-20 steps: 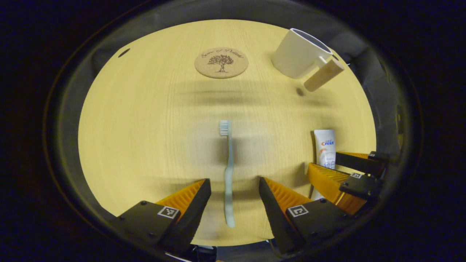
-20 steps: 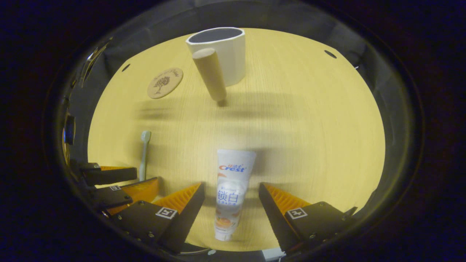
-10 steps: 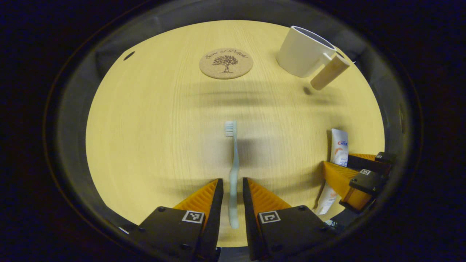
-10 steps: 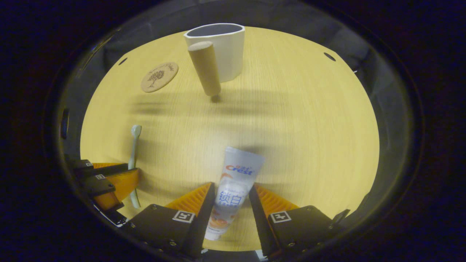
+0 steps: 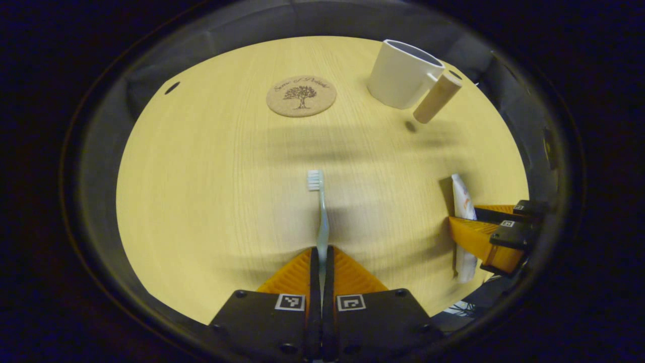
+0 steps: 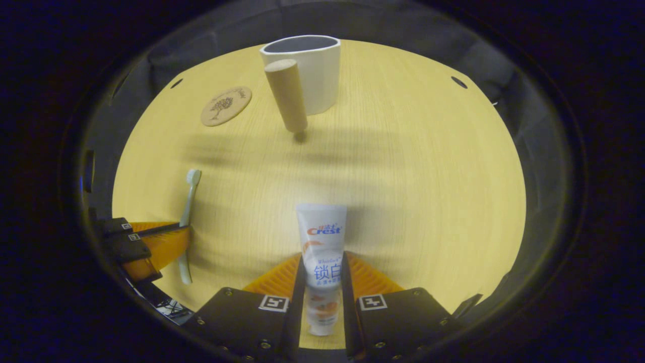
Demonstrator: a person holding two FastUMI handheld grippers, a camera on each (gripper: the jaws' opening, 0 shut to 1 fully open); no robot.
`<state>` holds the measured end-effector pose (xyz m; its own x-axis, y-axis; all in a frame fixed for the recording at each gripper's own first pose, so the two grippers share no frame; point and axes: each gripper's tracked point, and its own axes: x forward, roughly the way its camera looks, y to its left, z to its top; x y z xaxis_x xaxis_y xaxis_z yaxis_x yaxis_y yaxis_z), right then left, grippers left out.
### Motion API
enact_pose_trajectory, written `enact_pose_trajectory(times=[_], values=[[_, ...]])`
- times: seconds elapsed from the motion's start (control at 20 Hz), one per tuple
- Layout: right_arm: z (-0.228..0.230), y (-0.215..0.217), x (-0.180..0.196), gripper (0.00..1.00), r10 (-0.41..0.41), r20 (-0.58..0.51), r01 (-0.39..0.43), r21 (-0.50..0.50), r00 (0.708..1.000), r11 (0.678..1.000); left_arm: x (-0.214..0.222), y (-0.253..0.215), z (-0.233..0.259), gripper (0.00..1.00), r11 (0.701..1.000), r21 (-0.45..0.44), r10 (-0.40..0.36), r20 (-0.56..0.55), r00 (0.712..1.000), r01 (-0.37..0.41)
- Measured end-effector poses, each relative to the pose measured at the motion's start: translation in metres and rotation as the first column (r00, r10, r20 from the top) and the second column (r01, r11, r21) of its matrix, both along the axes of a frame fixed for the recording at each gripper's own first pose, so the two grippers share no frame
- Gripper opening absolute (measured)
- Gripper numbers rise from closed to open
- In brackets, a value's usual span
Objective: Put the toothbrush and toothpaste on the desktop into the cup, then pick up the cup and place it on the coaster on the desktop.
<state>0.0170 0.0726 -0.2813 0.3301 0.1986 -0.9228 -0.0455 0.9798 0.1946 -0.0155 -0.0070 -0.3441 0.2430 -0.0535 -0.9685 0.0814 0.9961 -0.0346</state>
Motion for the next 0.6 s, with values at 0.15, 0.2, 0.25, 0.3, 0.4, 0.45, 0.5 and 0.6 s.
enact_pose_trajectory(times=[0.15,0.2,0.25,0.3,0.4,0.45,0.5,0.6], values=[[0.001,-0.001,0.002,0.29,-0.034,0.017,0.033,0.055,0.999,0.998,0.0,0.0,0.002,0.08,1.0,-0.028,-0.004,0.056,0.998,0.005],[0.001,-0.002,0.002,0.29,-0.044,0.02,0.043,0.067,0.999,0.997,0.001,0.0,0.002,0.08,0.999,-0.034,0.004,0.067,0.998,-0.002],[0.001,-0.003,0.003,0.29,-0.054,0.022,0.052,0.075,0.998,0.996,0.001,0.0,0.002,0.08,0.999,-0.041,0.01,0.078,0.997,-0.006],[0.002,-0.005,0.003,0.29,-0.065,0.028,0.063,0.081,0.997,0.995,0.001,0.0,0.002,0.06,0.999,-0.045,0.01,0.085,0.996,-0.006],[0.002,-0.008,0.005,0.28,-0.079,0.042,0.076,0.086,0.996,0.993,0.0,0.002,0.004,0.06,0.999,-0.051,0.02,0.097,0.995,-0.015],[0.003,-0.01,0.005,0.29,-0.083,0.05,0.078,0.086,0.995,0.993,0.001,0.002,0.004,0.06,0.998,-0.054,0.025,0.104,0.994,-0.019],[0.005,-0.01,0.005,0.29,-0.086,0.061,0.081,0.088,0.994,0.993,0.0,0.003,0.006,0.08,0.998,-0.061,0.029,0.114,0.993,-0.023],[0.01,-0.01,0.007,0.29,-0.094,0.1,0.084,0.102,0.991,0.991,-0.001,0.002,0.01,0.08,0.997,-0.076,0.043,0.139,0.989,-0.032]])
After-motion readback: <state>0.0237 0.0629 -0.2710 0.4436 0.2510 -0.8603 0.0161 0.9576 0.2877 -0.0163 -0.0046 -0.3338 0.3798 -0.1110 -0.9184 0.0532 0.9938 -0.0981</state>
